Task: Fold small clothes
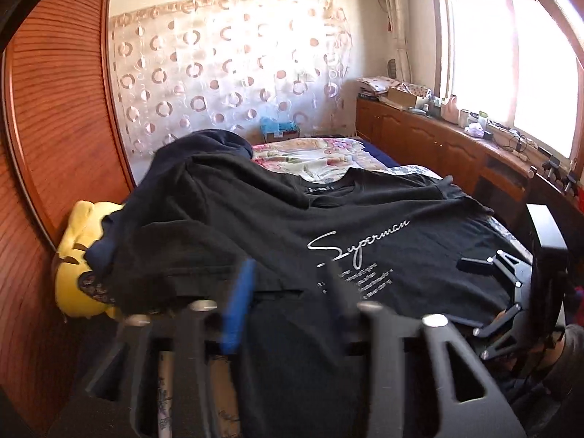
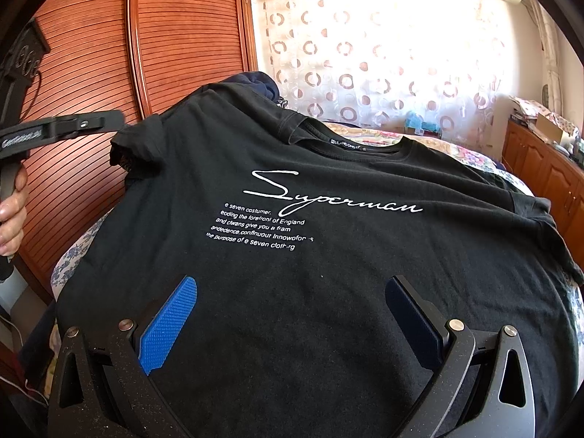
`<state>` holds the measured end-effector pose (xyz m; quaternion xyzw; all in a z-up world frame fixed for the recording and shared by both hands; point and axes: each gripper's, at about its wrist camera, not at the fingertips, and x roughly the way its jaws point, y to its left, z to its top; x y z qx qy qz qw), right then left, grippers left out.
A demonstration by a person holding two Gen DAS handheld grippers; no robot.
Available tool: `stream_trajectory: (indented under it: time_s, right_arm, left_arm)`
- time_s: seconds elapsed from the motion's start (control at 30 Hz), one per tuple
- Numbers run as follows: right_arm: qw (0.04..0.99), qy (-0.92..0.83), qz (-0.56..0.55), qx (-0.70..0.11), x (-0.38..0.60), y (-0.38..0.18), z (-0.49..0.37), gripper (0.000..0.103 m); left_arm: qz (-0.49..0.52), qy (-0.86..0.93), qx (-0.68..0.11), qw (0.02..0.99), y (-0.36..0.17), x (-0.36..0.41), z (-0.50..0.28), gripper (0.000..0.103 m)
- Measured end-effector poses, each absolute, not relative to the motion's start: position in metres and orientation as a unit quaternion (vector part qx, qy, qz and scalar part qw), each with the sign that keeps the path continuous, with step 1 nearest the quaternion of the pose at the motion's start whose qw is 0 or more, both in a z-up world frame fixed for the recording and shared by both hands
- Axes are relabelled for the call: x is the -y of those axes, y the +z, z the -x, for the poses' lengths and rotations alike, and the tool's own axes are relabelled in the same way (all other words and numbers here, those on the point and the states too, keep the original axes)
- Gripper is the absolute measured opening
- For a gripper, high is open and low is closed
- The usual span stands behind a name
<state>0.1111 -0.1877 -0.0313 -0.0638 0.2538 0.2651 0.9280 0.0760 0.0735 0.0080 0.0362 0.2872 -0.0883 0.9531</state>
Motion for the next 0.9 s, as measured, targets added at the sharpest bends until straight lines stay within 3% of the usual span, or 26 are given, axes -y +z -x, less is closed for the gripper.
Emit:
stream_trajectory:
  time_s: [0.03,0.1,0.13,0.63,0.77,0.87,0.9]
  right_arm:
    - [0.928,0.265,0.063,-0.254,0.188,-0.031,-0.111,0.103]
    - [0.928,0.265,0.063,-0.254,0.188,-0.031,-0.111,0.103]
    - [0.928,0.265,0.063,-0.254,0.188,-0.031,-0.111,0.103]
    - [0.922,0.271,0.069,-0.269,0.185,-0.029,-0.114,0.103]
    - [0.913,0.3,0.078,-0.265,0.173,-0.018,-0.115,0.103]
    - [0.913,0.315,0.079,-0.247,0.164,-0.005,-0.111,0.103]
    - [0.912,0.319,0.079,-0.243,0.161,-0.003,-0.109,0.103]
  left_arm:
    - [-0.036,-0.091,-0.286,0.953,0.008,-0.078,-0.073,0.055]
    - [-0.031,-0.087,-0.289,0.953,0.006,-0.087,-0.07,0.075]
    - [-0.028,-0.08,-0.289,0.954,0.006,-0.092,-0.07,0.077]
    - [0.024,0.023,-0.322,0.946,-0.03,-0.165,-0.099,0.077]
    - [0.054,0.016,-0.335,0.941,-0.044,-0.178,-0.106,0.064]
    - [0.064,0.009,-0.337,0.939,-0.046,-0.181,-0.109,0.045]
    - [0.063,0.008,-0.336,0.94,-0.046,-0.181,-0.109,0.032]
